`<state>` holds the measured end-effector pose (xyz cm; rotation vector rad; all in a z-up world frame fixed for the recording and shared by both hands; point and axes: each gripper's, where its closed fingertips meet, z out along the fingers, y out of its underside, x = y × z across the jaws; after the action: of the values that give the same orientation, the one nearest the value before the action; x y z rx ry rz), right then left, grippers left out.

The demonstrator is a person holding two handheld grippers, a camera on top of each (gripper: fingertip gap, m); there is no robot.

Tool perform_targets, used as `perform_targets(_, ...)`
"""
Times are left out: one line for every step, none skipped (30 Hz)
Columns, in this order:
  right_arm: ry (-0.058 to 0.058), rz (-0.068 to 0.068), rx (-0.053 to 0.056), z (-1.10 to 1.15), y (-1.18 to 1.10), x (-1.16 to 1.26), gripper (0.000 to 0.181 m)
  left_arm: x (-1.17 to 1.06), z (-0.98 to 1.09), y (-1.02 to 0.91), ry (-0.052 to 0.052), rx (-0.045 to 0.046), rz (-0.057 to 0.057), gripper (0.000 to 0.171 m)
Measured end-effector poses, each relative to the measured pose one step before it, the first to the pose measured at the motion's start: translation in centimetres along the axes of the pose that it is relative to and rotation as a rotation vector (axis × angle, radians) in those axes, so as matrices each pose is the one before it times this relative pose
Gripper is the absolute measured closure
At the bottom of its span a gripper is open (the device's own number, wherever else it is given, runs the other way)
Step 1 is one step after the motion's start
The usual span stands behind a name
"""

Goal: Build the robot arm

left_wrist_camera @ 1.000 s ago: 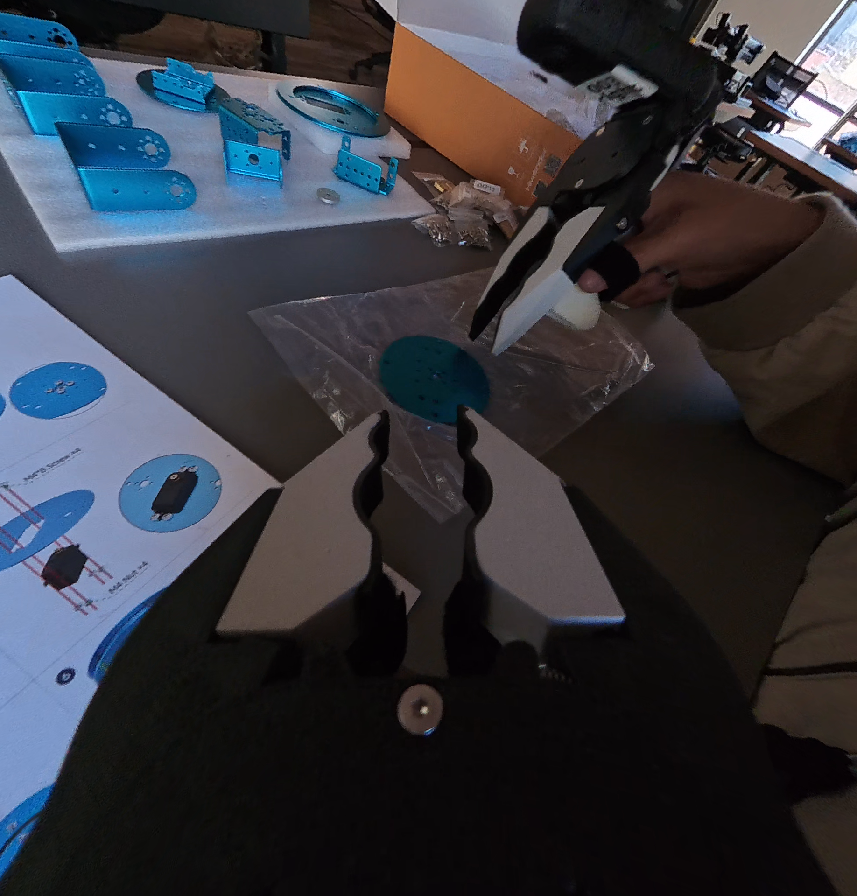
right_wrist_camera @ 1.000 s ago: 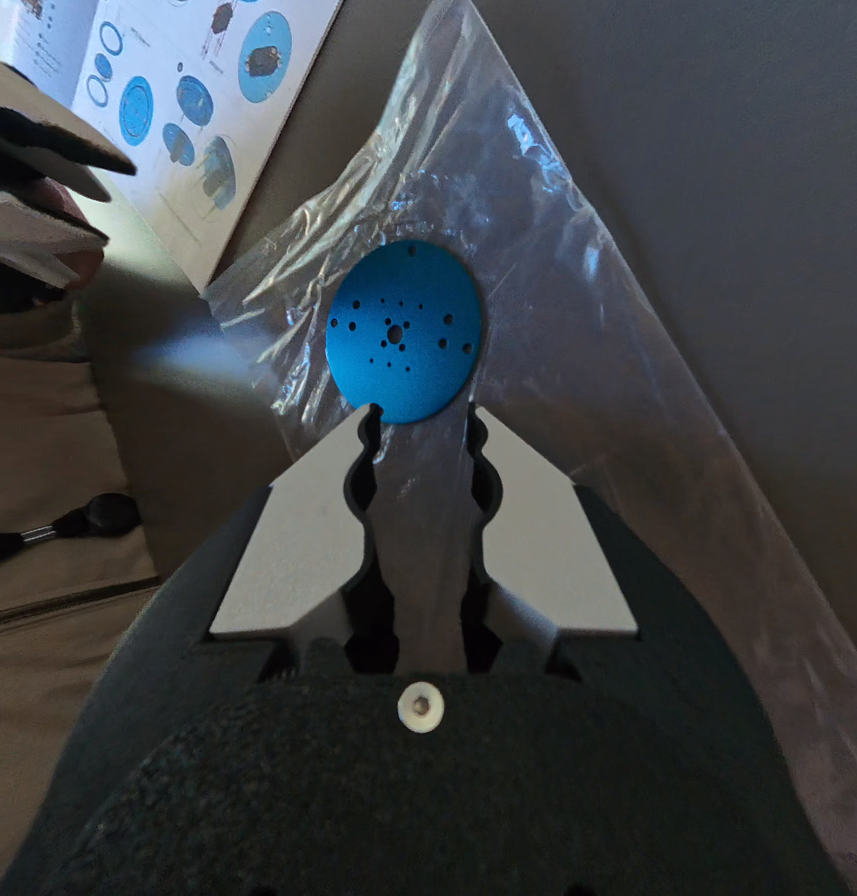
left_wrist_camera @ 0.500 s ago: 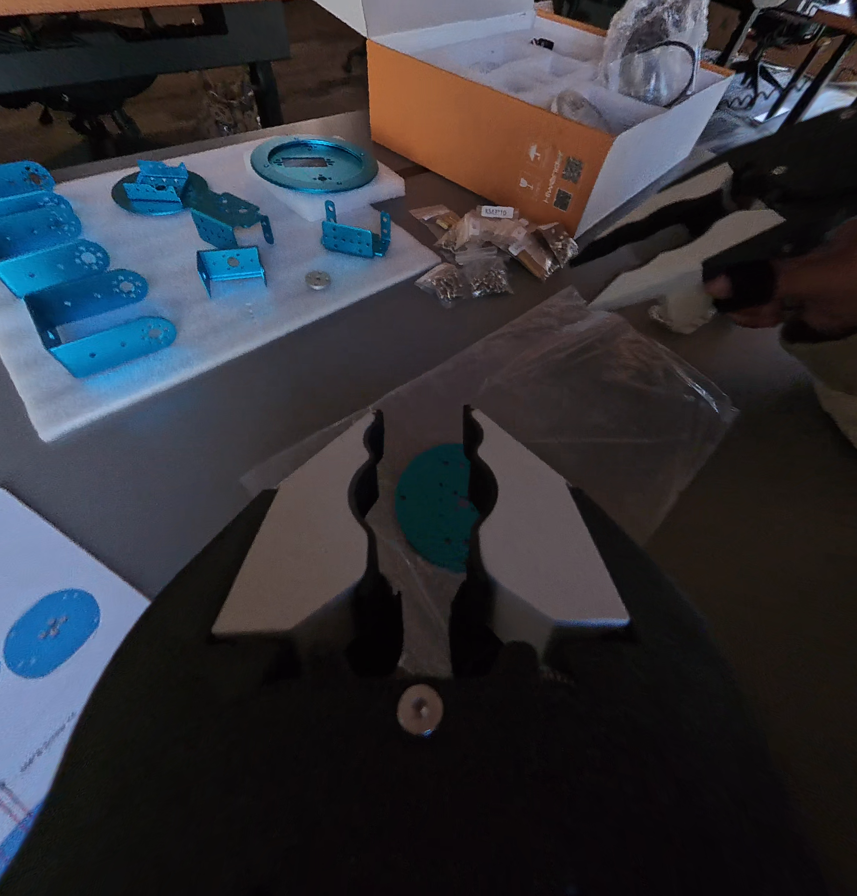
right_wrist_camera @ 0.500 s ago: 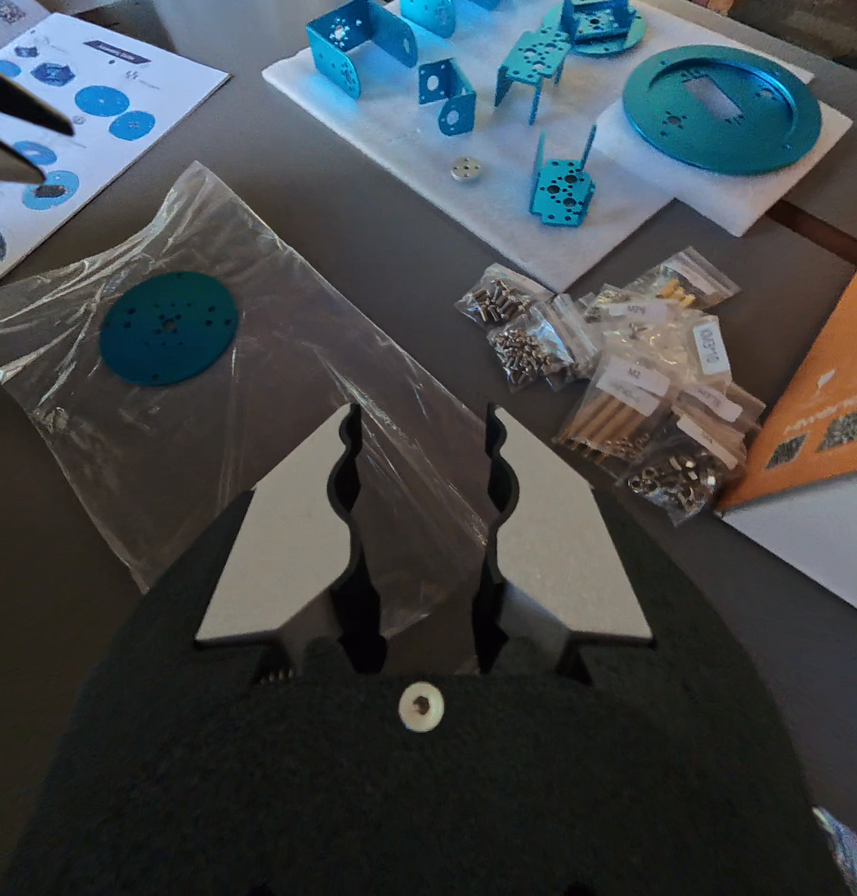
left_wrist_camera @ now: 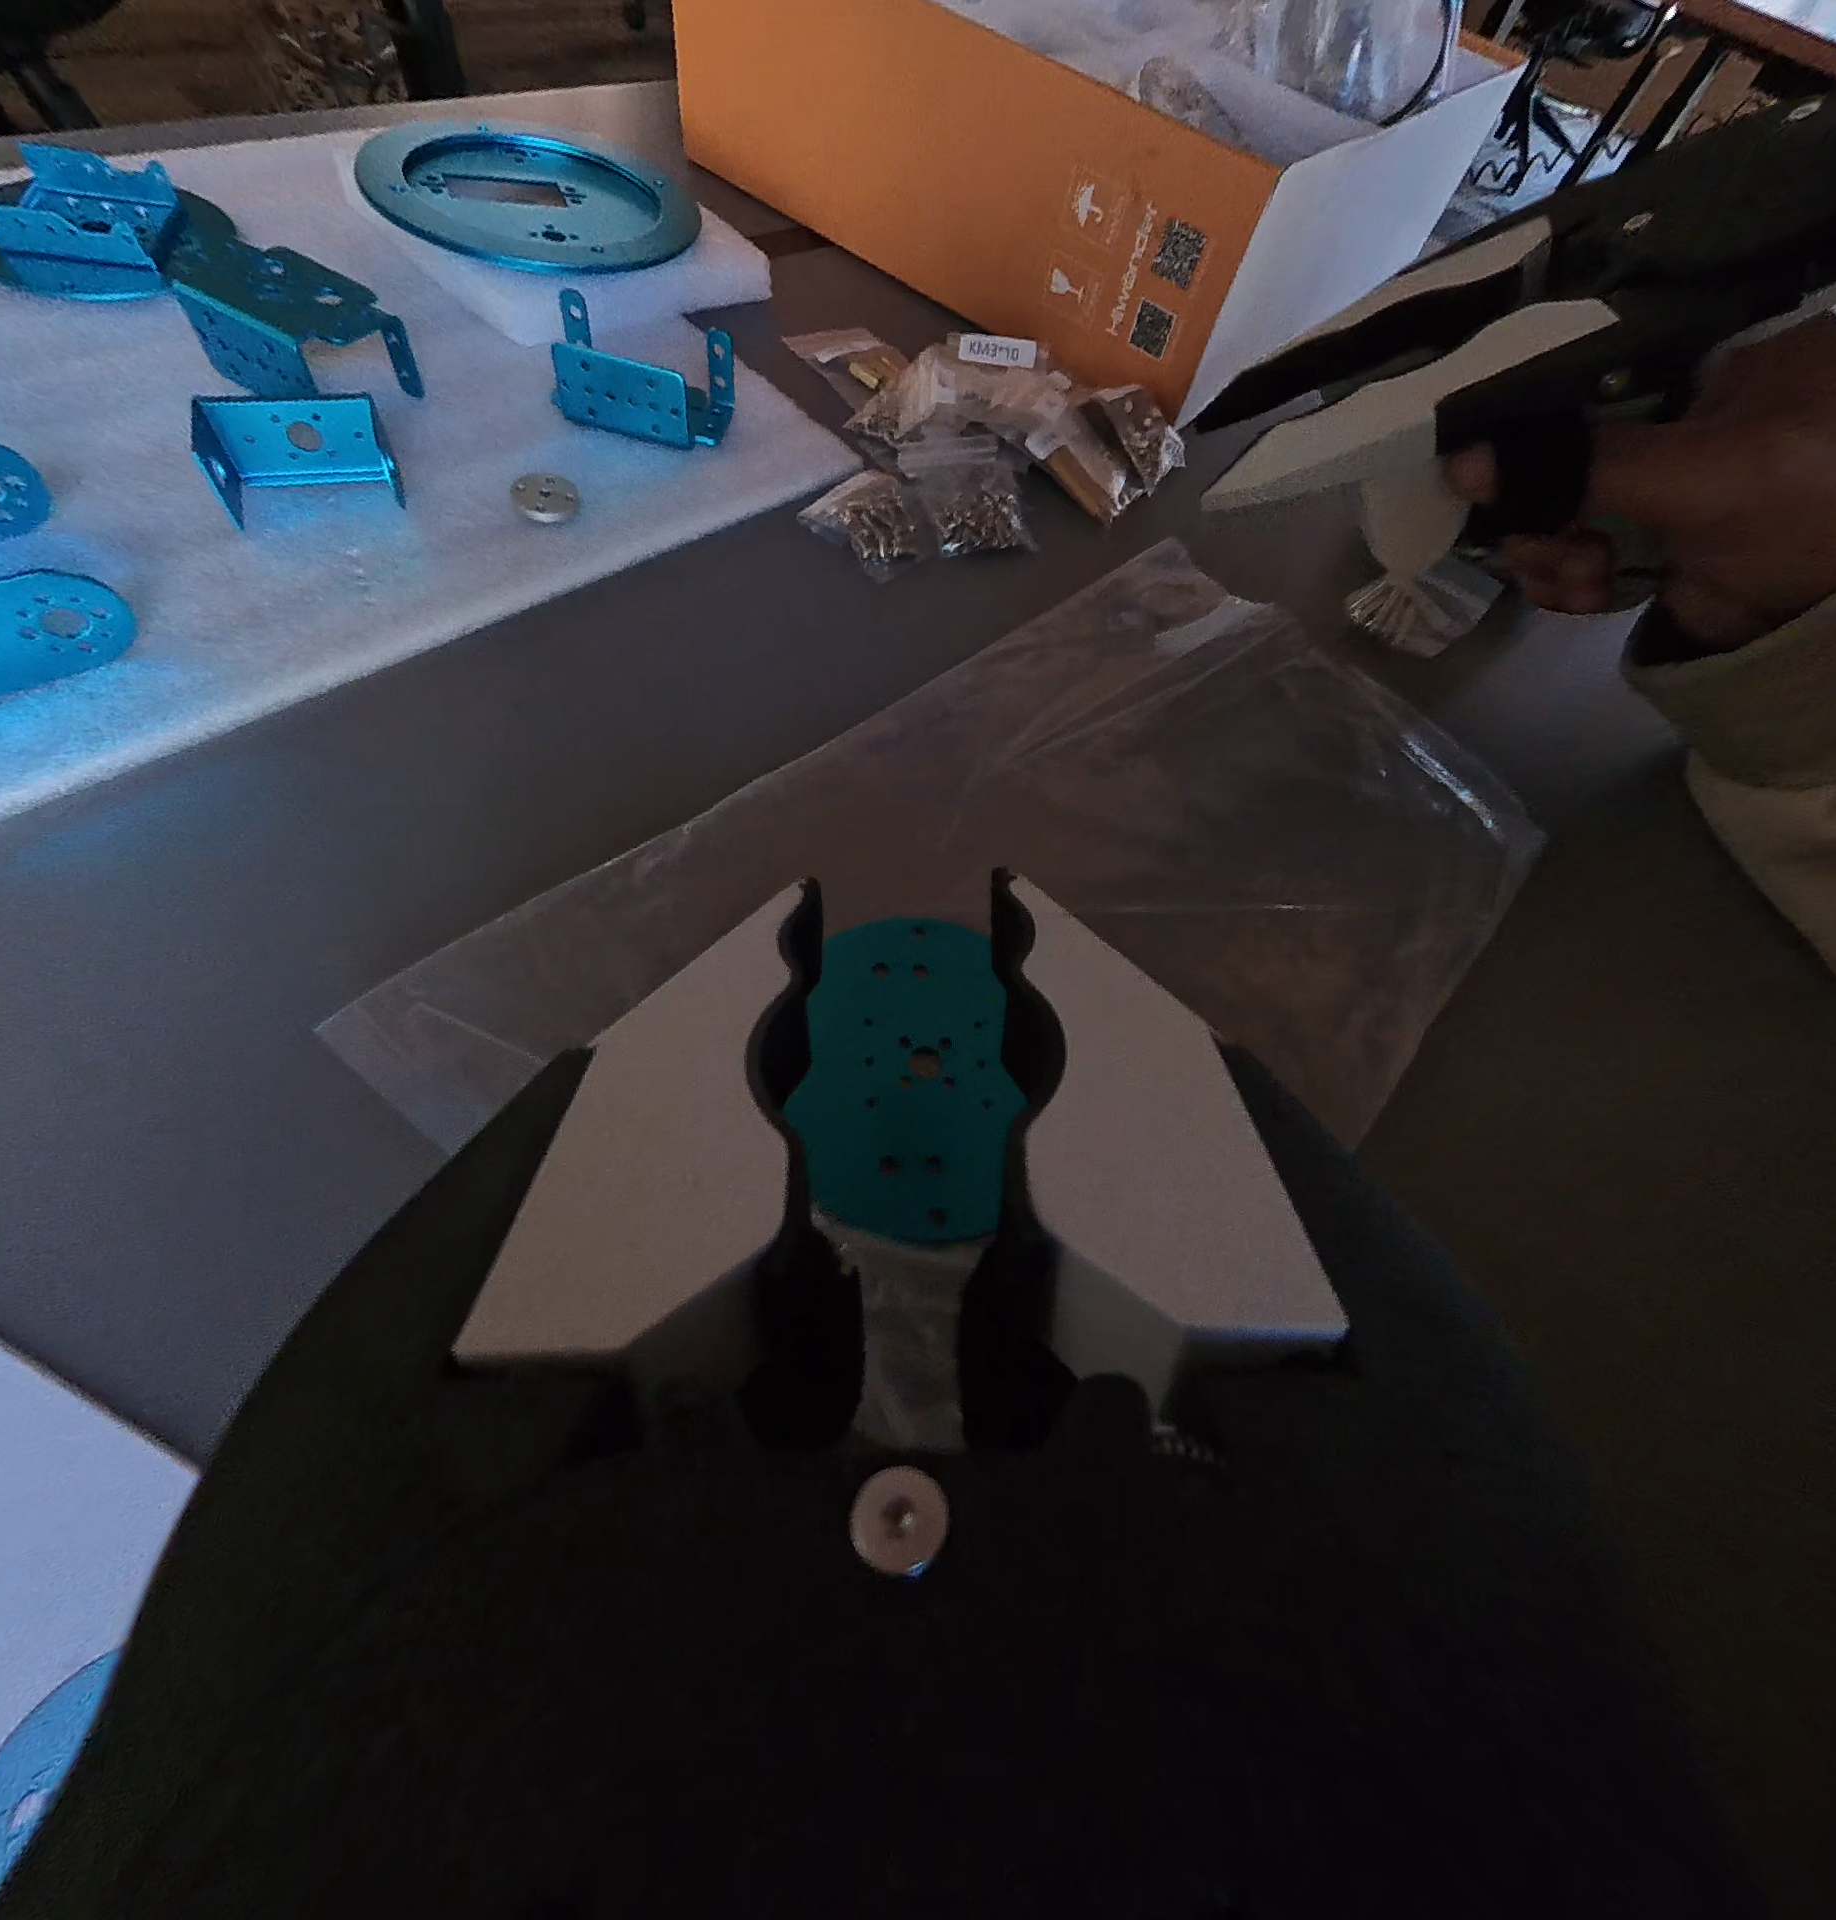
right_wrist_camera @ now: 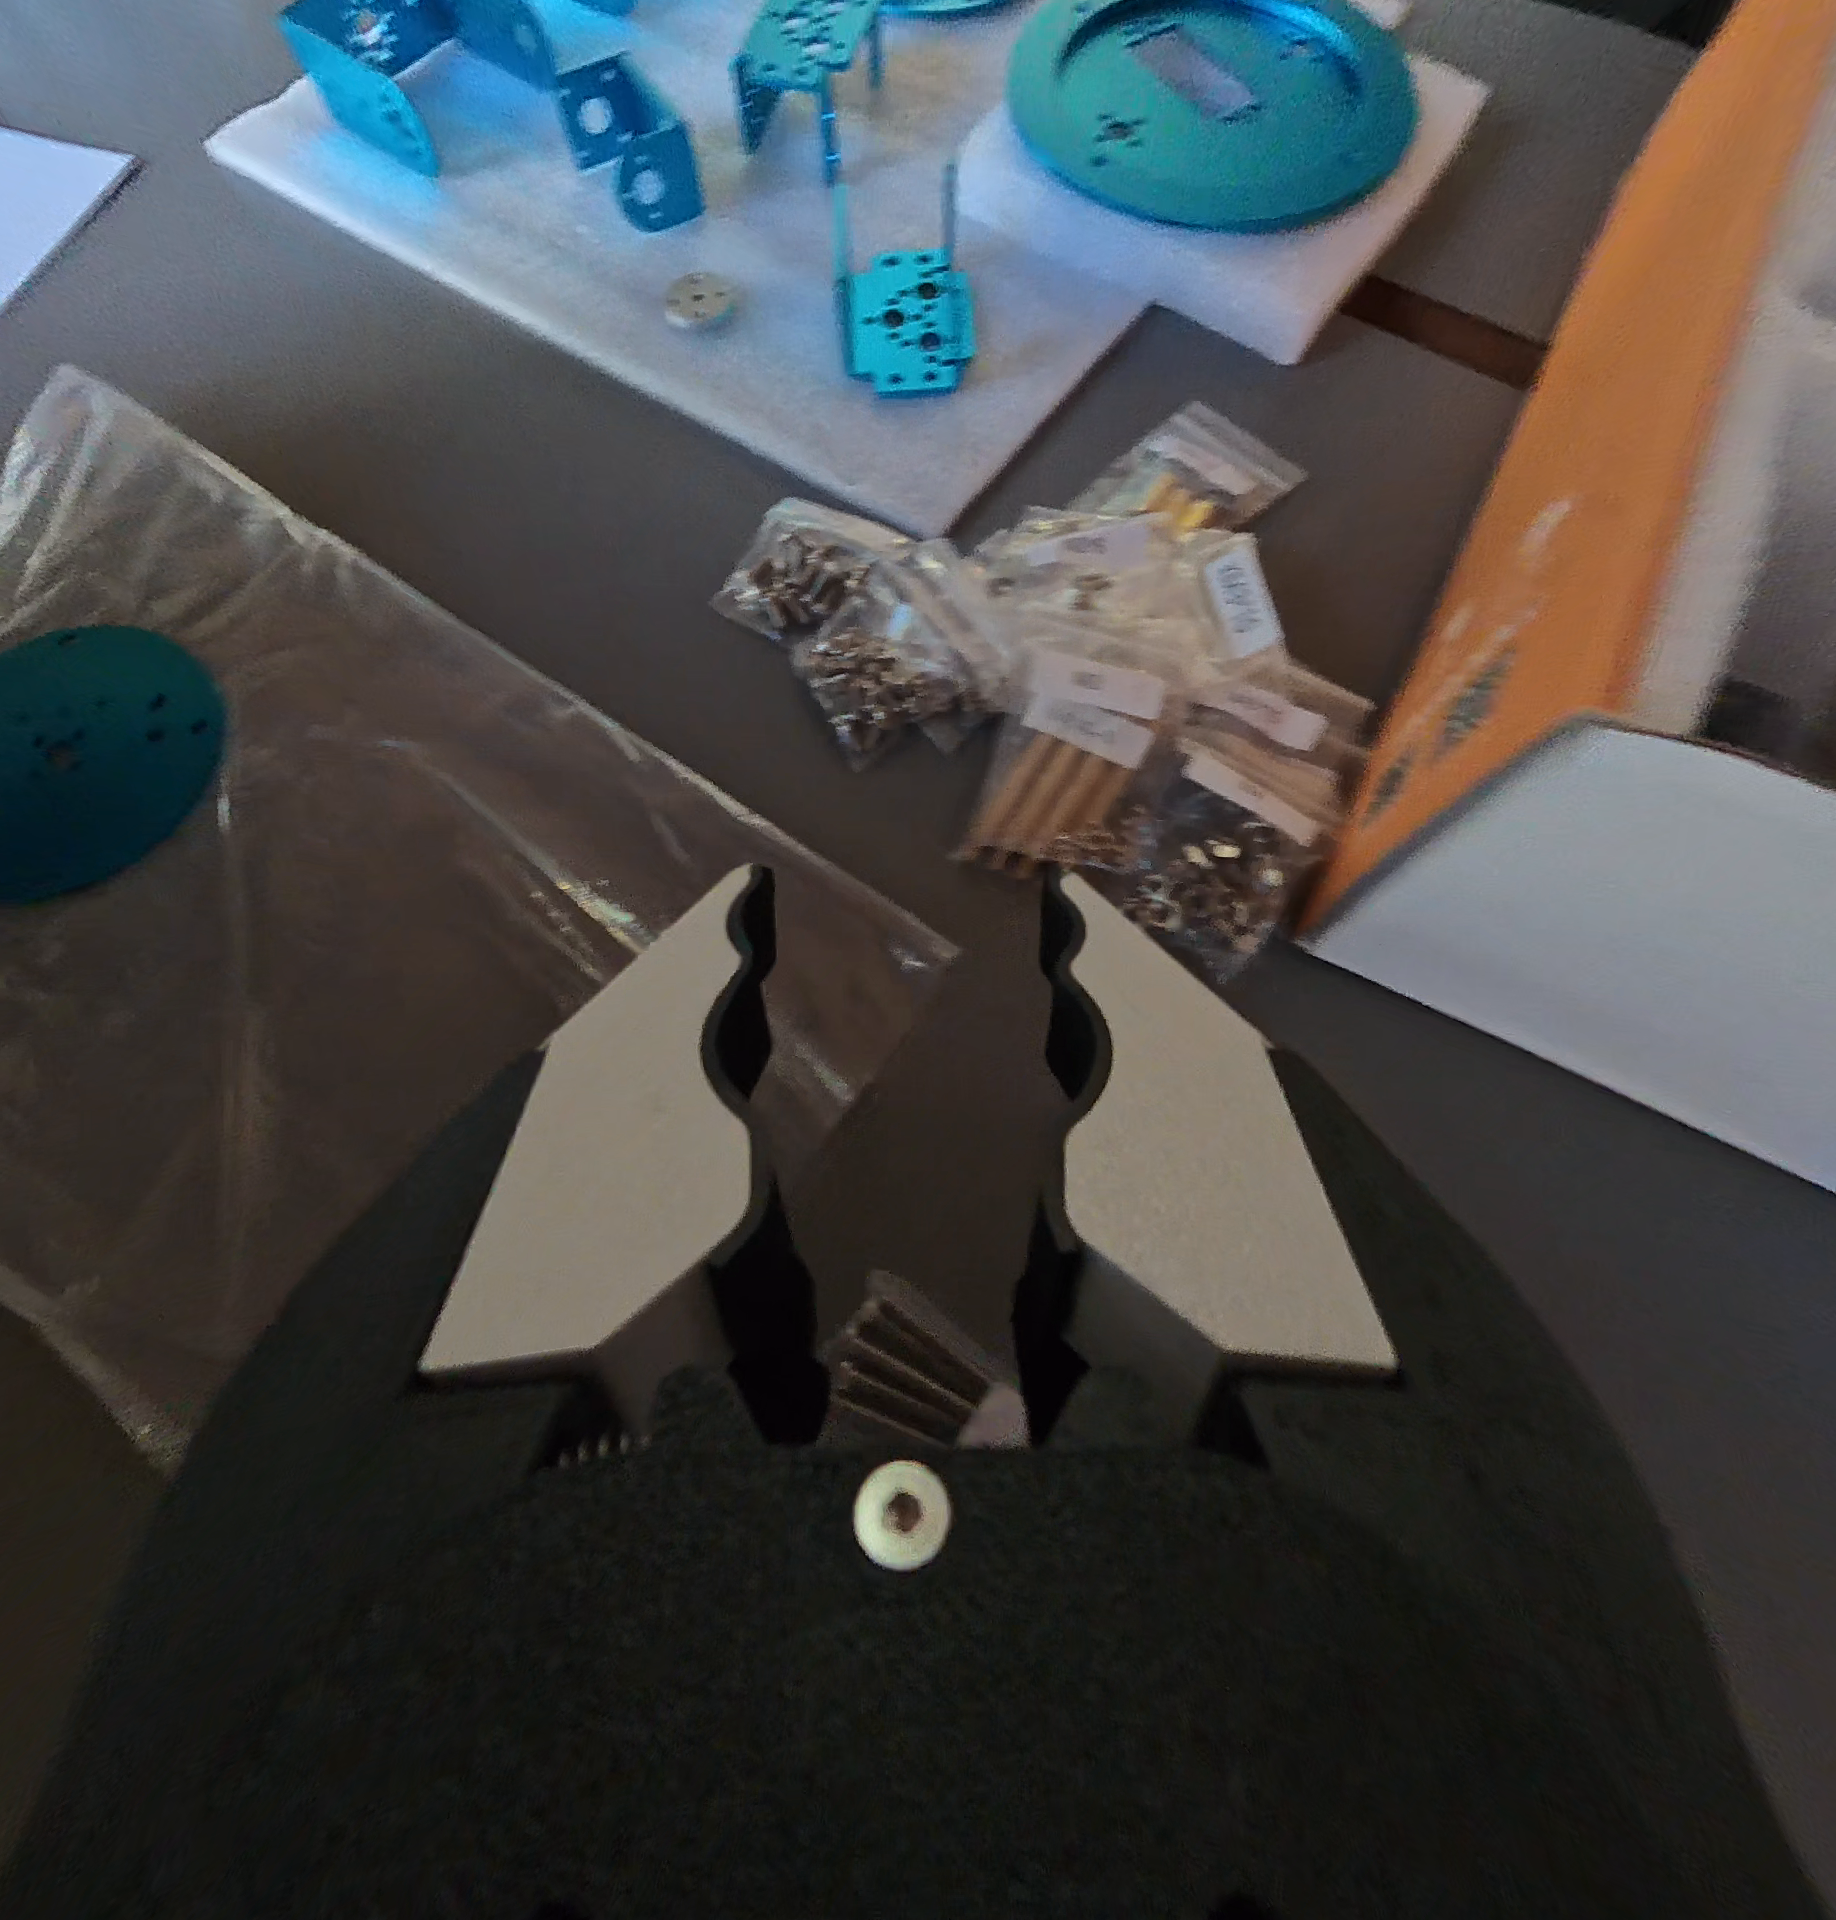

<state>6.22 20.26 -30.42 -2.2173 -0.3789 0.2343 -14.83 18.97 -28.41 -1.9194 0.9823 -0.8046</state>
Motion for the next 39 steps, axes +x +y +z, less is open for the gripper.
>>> perform_targets(0.0247, 0.0068, 0.0101, -0.247, -0.144, 0.746, 0.133, 0.108, -0.039, -0.106, 0.0039, 0.0052, -0.0019, 0.139)
perform_targets(0.027, 0.0049, 0.0057, -0.131, -0.102, 0.712, 0.135, 0.051, -0.076, -0.086, 0.0003, 0.00439, 0.0017, 0.139)
perform_targets(0.0332, 0.0075, -0.0016, 0.033, 0.003, 0.774, 0.136, 0.015, -0.101, -0.119, -0.0017, 0.00668, 0.0034, 0.139)
perform_targets(0.0166, 0.0038, -0.0098, 0.231, 0.107, 0.466, 0.136, -0.008, -0.1, -0.1, -0.0022, 0.00668, 0.0045, 0.139)
perform_targets(0.0103, 0.004, -0.0165, 0.39, 0.188, 0.299, 0.136, -0.038, -0.094, -0.071, -0.0045, 0.00139, 0.0045, 0.139)
perform_targets(0.0114, 0.008, -0.0206, 0.433, 0.204, 0.268, 0.135, -0.035, -0.121, -0.145, -0.0051, 0.00418, 0.0017, 0.139)
perform_targets(-0.0049, 0.0039, -0.0074, 0.429, -0.082, -0.114, 0.135, 0.069, -0.138, -0.229, 0.0018, 0.01049, -0.002, 0.139)
perform_targets(-0.0109, 0.0018, 0.0028, 0.378, -0.324, -0.353, 0.135, 0.225, -0.142, -0.242, 0.011, 0.01168, -0.0053, 0.139)
perform_targets(0.0001, -0.0067, -0.0028, 0.393, -0.299, -0.354, 0.135, 0.29, -0.117, -0.218, 0.0145, 0.00936, -0.0059, 0.139)
perform_targets(0.0162, -0.0228, -0.0143, 0.387, -0.203, -0.225, 0.135, 0.229, -0.09, -0.157, 0.0105, 0.00575, -0.004, 0.139)
perform_targets(0.031, -0.0325, -0.0237, 0.343, -0.106, -0.061, 0.136, 0.157, -0.071, -0.111, 0.0047, 0.00453, -0.0001, 0.139)
perform_targets(0.0337, -0.0321, -0.0265, 0.192, -0.038, 0.016, 0.136, 0.082, -0.068, -0.079, -0.0001, 0.00295, 0.0046, 0.139)
perform_targets(0.0202, -0.0352, -0.0218, -0.07, -0.035, -0.047, 0.136, 0.015, -0.079, -0.018, -0.0039, 0.00011, 0.0093, 0.138)
perform_targets(0.0264, -0.0232, -0.0161, -0.436, 0.052, 0.299, 0.136, -0.051, -0.088, -0.011, -0.0081, -0.00007, 0.0126, 0.139)
perform_targets(0.0069, -0.0095, -0.0063, -0.789, 0.117, 0.366, 0.136, -0.1, -0.133, -0.044, -0.0112, 0.0014, 0.0138, 0.139)
perform_targets(-0.0038, 0.0023, -0.0069, -1.097, 0.359, 0.588, 0.136, -0.109, -0.149, -0.078, -0.0114, 0.00279, 0.0136, 0.139)
perform_targets(0.0126, 0.0181, -0.0019, -1.346, 0.629, 1.184, 0.137, -0.151, -0.155, -0.12, -0.0127, 0.0052, 0.0122, 0.139)
perform_targets(0.0146, 0.0252, 0.0041, -1.446, 0.813, 1.43, 0.137, -0.182, -0.126, -0.144, -0.0132, 0.00665, 0.0102, 0.139)
perform_targets(-0.0005, 0.0255, 0.003, -1.426, 0.997, 1.156, 0.138, -0.128, -0.09, -0.061, -0.0095, 0.00249, 0.0077, 0.139)
perform_targets(-0.0205, 0.0197, -0.0032, -1.325, 1.17, 0.568, 0.14, -0.061, -0.057, -0.002, -0.005, -0.00034, 0.0052, 0.139)
perform_targets(-0.0174, 0.0126, -0.0037, -1.16, 1.241, 0.21, 0.139, -0.057, -0.03, 0.012, -0.0046, 0.00118, 0.0017, 0.139)
perform_targets(-0.0164, 0.004, 0.002, -0.981, 1.218, -0.179, 0.139, -0.004, 0.002, 0.003, -0.0014, 0.00164, -0.0007, 0.139)
perform_targets(-0.0367, 0.0035, -0.001, -0.696, 1.22, -0.793, 0.139, 0.089, 0.044, 0.028, 0.0037, -0.00106, -0.0019, 0.139)
perform_targets(-0.0349, 0.0133, -0.0062, -0.457, 1.114, -0.965, 0.139, 0.135, 0.081, 0.049, 0.0061, -0.00336, -0.0027, 0.139)
perform_targets(-0.0233, 0.0197, 0.0, -0.246, 0.908, -0.864, 0.139, 0.183, 0.099, 0.021, 0.007, -0.00127, -0.0029, 0.139)
perform_targets(-0.0279, 0.0262, 0.0019, -0.027, 0.73, -0.89, 0.139, 0.207, 0.098, 0.007, 0.007, 0.00033, -0.0027, 0.139)
perform_targets(-0.0302, 0.0339, 0.0053, 0.178, 0.508, -0.844, 0.139, 0.215, 0.112, 0.036, 0.007, -0.00066, -0.0016, 0.139)
perform_targets(-0.0137, 0.0326, 0.0065, 0.347, 0.333, -0.503, 0.14, 0.181, 0.125, 0.075, 0.005, -0.00168, -0.0004, 0.139)
perform_targets(0.0114, 0.0268, 0.0117, 0.363, 0.14, -0.042, 0.141, 0.116, 0.132, 0.054, 0.002, -0.00021, 0.0007, 0.14)
perform_targets(0.0104, 0.0166, 0.0207, 0.363, -0.075, -0.027, 0.144, 0.081, 0.131, 0.063, 0.0007, 0.00087, 0.0016, 0.14)
perform_targets(-0.0011, 0.0107, 0.0126, 0.399, -0.036, -0.164, 0.146, 0.05, 0.119, 0.077, 0.0009, -0.00024, 0.0013, 0.14)
perform_targets(0.0008, 0.0113, -0.0013, 0.478, 0.103, -0.051, 0.146, 0.017, 0.101, 0.091, 0.0005, -0.00113, -0.0007, 0.14)
perform_targets(0.012, 0.0071, -0.0111, 0.521, 0.218, 0.18, 0.146, 0.003, 0.056, 0.07, 0.0009, 0.00013, -0.0029, 0.14)
perform_targets(0.0177, -0.0022, -0.0146, 0.491, 0.28, 0.307, 0.153, -0.001, 0.03, 0.044, 0.0021, 0.00112, -0.0049, 0.14)
perform_targets(0.0101, -0.0039, -0.0107, 0.36, 0.186, 0.184, 0.165, 0.0, 0.007, 0.006, 0.0028, 0.00125, -0.0069, 0.14)
perform_targets(0.0049, -0.0017, 0.0145, 0.037, -0.208, 0.071, 0.178, 0.001, -0.012, -0.034, 0.0031, 0.0025, -0.0075, 0.14)
perform_targets(-0.0003, -0.0013, 0.0378, -0.268, -0.536, -0.04, 0.181, 0.002, -0.028, -0.057, 0.0035, 0.00317, -0.0058, 0.14)
perform_targets(-0.0175, -0.0103, 0.0282, -0.426, -0.507, -0.335, 0.181, 0.002, -0.024, -0.04, 0.0023, 0.00196, -0.0025, 0.14)
perform_targets(-0.0146, -0.0204, 0.0237, -0.544, -0.563, -0.36, 0.181, -0.064, -0.027, -0.036, -0.0028, 0.00205, 0.0012, 0.141)
